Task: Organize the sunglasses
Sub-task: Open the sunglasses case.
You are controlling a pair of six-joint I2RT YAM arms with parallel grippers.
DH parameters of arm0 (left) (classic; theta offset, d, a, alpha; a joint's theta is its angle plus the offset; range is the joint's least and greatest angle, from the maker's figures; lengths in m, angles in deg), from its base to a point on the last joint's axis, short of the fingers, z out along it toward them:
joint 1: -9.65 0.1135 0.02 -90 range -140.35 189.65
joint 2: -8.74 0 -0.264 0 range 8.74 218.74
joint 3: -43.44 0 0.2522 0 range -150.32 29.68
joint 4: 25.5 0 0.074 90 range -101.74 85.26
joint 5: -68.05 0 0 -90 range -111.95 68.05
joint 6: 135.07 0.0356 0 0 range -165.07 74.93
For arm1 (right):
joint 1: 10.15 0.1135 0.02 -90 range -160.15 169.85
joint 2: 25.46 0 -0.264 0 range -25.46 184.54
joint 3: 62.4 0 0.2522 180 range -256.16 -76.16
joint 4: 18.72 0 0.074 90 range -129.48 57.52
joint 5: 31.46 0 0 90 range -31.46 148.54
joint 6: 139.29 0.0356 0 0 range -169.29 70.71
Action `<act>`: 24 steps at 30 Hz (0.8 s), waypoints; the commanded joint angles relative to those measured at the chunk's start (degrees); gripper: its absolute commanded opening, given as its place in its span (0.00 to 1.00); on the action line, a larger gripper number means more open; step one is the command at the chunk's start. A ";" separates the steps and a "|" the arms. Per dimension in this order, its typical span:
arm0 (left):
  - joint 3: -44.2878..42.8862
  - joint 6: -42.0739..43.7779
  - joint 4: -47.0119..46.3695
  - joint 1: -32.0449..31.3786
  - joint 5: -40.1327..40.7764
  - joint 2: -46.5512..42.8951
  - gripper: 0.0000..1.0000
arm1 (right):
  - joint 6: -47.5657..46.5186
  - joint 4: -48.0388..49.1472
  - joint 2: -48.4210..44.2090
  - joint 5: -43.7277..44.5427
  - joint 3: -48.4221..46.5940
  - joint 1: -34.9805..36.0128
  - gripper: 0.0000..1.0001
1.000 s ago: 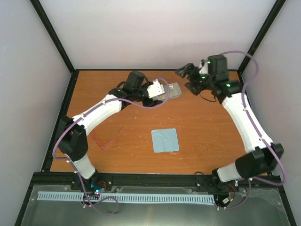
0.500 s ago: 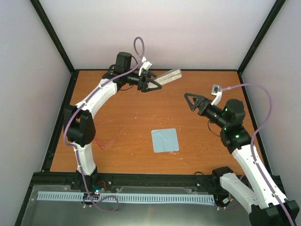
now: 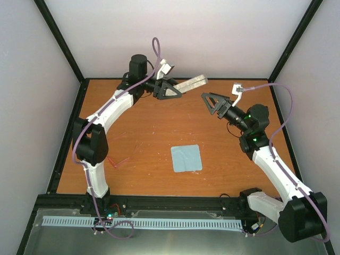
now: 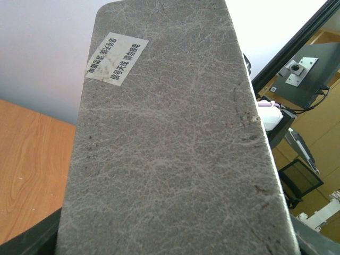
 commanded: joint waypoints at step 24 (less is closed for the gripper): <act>2.26 -10.30 -12.10 -1.96 -6.38 -4.04 0.02 | 1.80 16.81 11.19 1.36 -5.65 5.50 0.86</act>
